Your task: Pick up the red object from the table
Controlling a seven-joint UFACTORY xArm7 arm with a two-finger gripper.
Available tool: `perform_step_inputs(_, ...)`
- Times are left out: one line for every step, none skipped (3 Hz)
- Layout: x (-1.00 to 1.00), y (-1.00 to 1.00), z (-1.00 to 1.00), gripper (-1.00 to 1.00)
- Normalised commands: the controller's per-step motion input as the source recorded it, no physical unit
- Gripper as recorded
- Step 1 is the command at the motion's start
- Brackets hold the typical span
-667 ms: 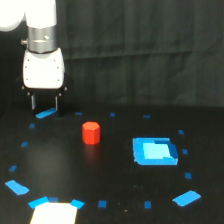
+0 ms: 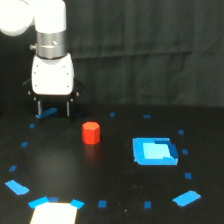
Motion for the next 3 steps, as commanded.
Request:
perform_step_inputs(0.65, 0.18, -0.39, 1.0)
perform_step_inputs(1.0, 0.34, -1.0, 1.0)
perform_step_inputs(0.84, 0.3, 0.48, -1.0)
